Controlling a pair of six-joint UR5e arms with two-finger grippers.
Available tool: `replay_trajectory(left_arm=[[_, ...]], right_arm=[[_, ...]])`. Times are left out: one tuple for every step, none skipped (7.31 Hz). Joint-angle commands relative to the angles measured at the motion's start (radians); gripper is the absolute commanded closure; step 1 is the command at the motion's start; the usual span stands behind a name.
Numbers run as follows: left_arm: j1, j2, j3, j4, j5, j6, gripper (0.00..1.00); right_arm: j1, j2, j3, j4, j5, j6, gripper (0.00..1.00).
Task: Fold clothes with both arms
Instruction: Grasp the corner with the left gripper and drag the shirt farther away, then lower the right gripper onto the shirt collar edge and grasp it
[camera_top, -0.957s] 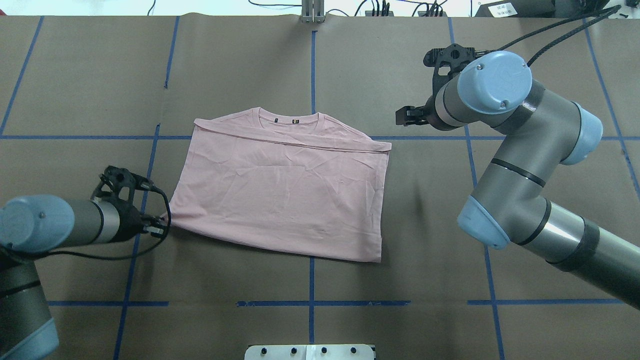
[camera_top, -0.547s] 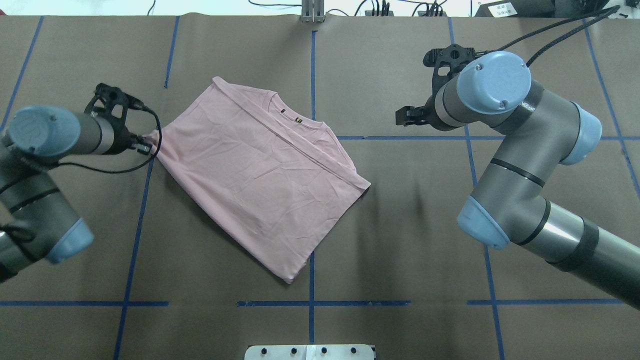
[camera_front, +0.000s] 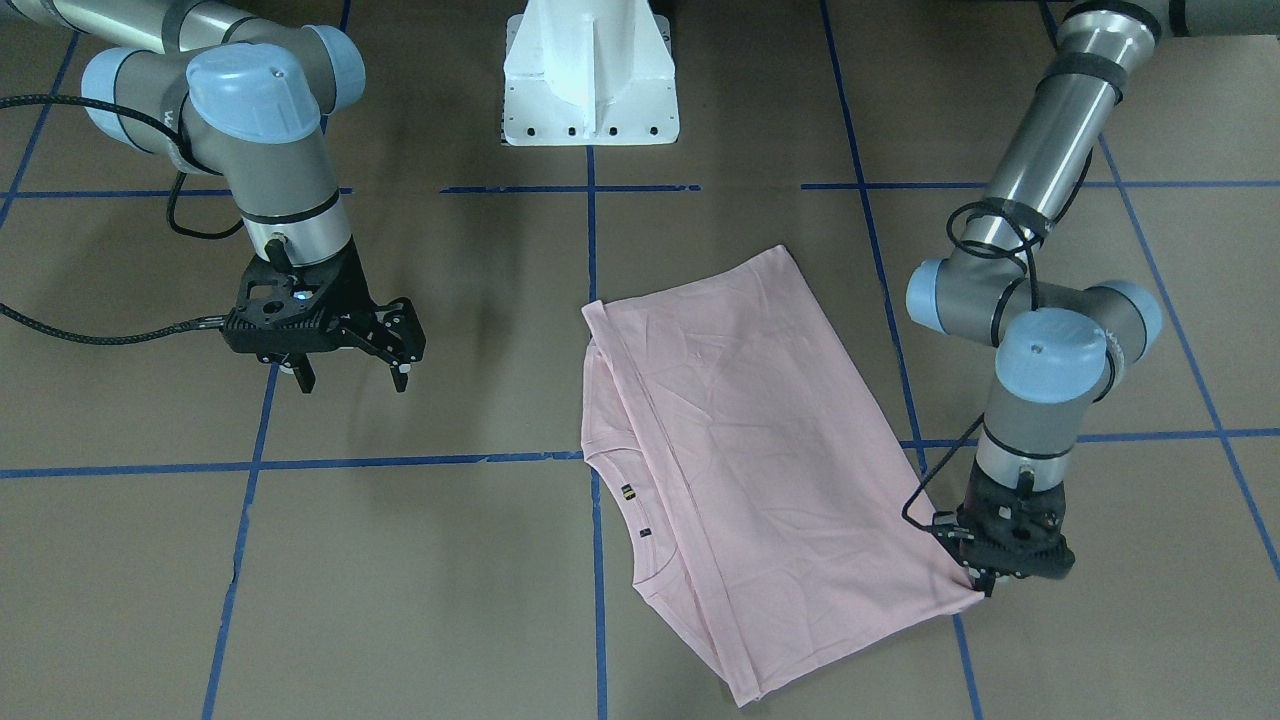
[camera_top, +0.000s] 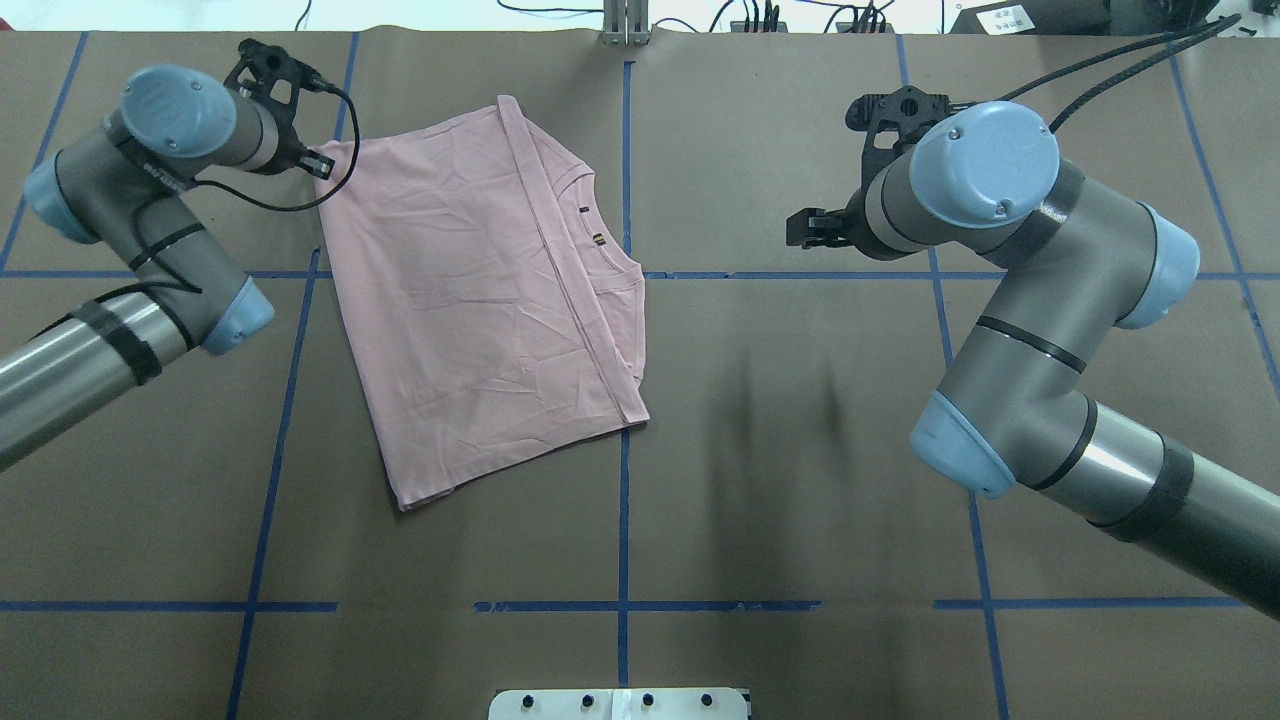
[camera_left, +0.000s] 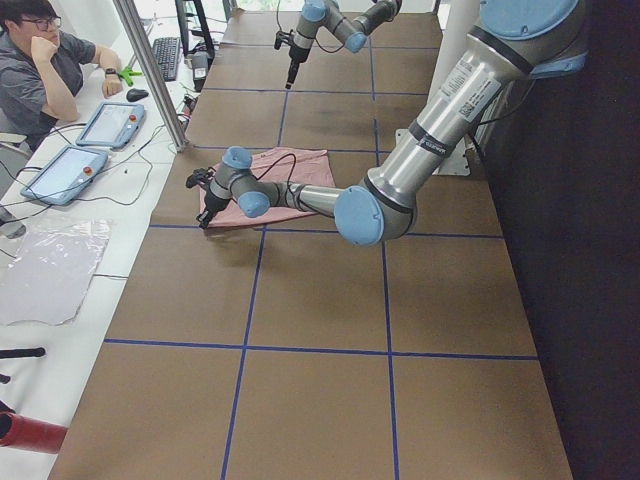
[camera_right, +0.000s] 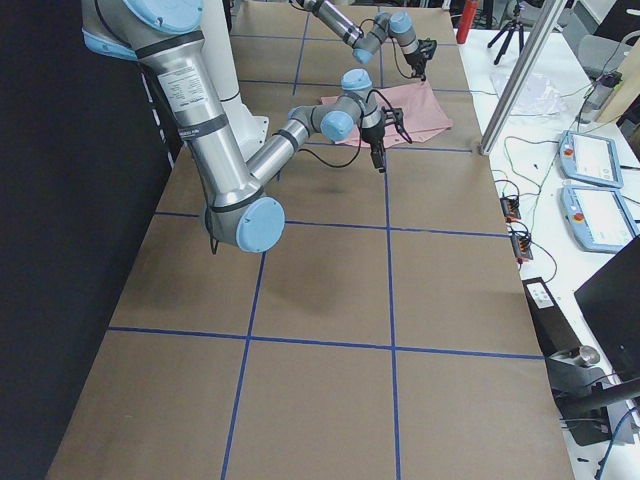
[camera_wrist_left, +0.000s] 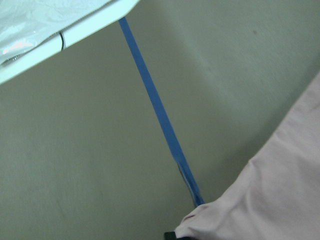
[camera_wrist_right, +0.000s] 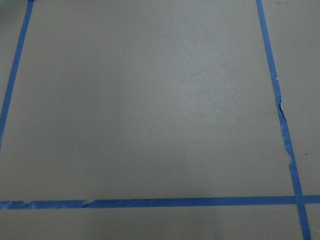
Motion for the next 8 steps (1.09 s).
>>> replay_trajectory(left_arm=[[-0.008, 0.002, 0.015, -0.059, 0.0, 0.024, 0.0], [-0.052, 0.004, 0.005, -0.062, -0.124, 0.039, 0.0], [-0.071, 0.028, -0.04, -0.064, -0.166, 0.089, 0.0], [-0.071, 0.05, -0.067, -0.064, -0.166, 0.091, 0.0], [-0.071, 0.047, -0.071, -0.064, -0.166, 0.091, 0.0], [-0.071, 0.054, -0.095, -0.064, -0.166, 0.091, 0.0], [-0.071, 0.068, -0.11, -0.064, -0.168, 0.09, 0.0], [-0.071, 0.07, -0.118, -0.064, -0.168, 0.09, 0.0]], right_arm=[[-0.019, 0.017, -0.006, 0.002, 0.0, 0.053, 0.0], [-0.057, 0.08, -0.031, -0.011, -0.002, 0.169, 0.01], [-0.088, 0.182, -0.122, -0.011, -0.004, 0.265, 0.04], [-0.122, 0.299, -0.26, -0.011, -0.037, 0.366, 0.1], [-0.157, 0.388, -0.376, -0.011, -0.063, 0.405, 0.11], [-0.194, 0.45, -0.459, -0.011, -0.085, 0.455, 0.13], [-0.226, 0.511, -0.535, -0.012, -0.109, 0.48, 0.14], [-0.239, 0.53, -0.567, -0.015, -0.109, 0.482, 0.15]])
